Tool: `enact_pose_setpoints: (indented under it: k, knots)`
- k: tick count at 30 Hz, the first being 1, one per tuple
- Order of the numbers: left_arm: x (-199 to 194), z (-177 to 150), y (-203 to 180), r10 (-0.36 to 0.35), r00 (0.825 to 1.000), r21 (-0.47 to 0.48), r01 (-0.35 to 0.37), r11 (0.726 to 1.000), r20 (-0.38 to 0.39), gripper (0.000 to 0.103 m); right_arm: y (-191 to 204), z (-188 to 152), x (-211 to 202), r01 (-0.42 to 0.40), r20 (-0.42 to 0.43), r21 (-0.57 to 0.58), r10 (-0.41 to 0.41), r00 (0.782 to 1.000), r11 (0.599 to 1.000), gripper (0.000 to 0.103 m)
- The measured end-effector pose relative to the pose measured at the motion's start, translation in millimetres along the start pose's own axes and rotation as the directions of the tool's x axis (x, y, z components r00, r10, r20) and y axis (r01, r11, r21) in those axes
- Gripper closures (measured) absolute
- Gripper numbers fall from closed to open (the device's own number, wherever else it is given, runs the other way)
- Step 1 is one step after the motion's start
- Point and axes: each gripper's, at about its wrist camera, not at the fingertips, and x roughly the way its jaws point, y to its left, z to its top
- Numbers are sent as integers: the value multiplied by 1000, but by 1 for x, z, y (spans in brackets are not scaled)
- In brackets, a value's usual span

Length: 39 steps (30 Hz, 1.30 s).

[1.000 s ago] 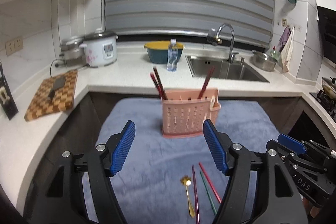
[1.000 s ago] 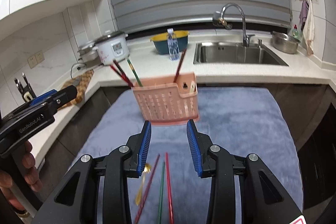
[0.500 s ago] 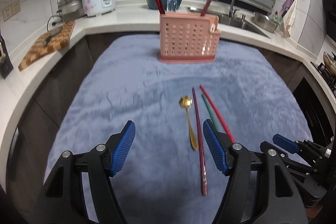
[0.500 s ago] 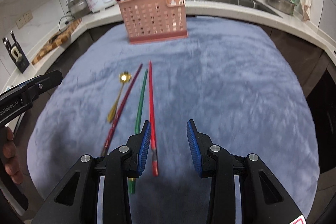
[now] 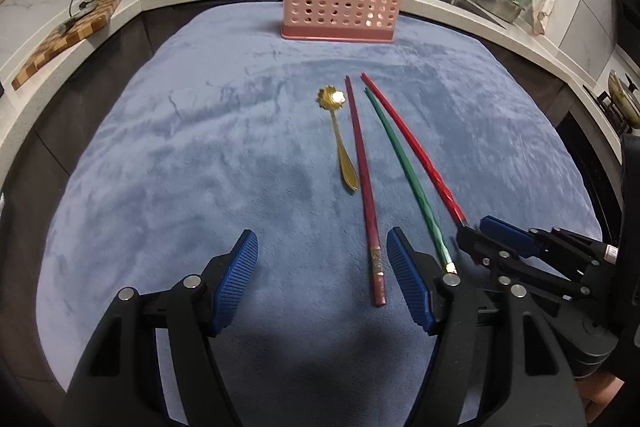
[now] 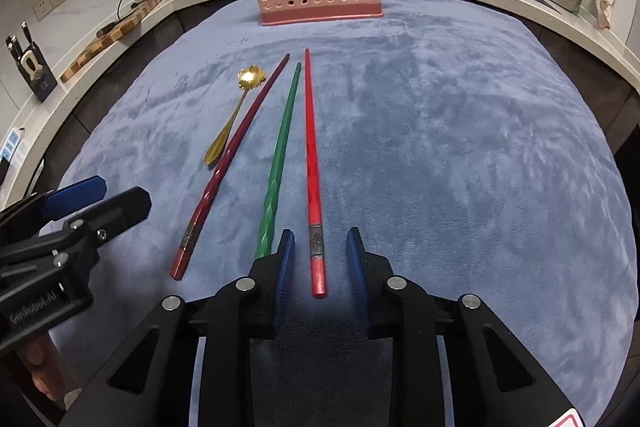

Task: Organize utensils
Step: 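Grasp a red chopstick with the right tool while the left tool grasps a dark red chopstick, then lift both chopsticks and lower them into the pink caddy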

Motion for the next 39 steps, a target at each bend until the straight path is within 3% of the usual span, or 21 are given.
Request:
enact_pose_setpoints:
  k: [10,18,24,31,39]
  knots:
    - [17,-9,-10,-16,998,21,17,1000,-54,40,-2,-4,6,3,-17,-4,-3,1000,1000,95]
    - [24,-12,-12,-7,998,40,9,999,-67,49,-5,-6,5,3,-17,0,-3,1000,1000,95]
    - [28,-14,-18,-12,997,66,17,998,-78,64,-5,-6,6,3,-17,1,-3,1000,1000,95]
    - [29,-17,-25,-37,995,104,46,993,-90,96,-4,-6,5,3,-17,2,-3,1000,1000,95]
    - [20,-12,-24,-32,997,99,39,994,-72,96,-5,-3,-7,-7,5,8,7,1000,1000,95]
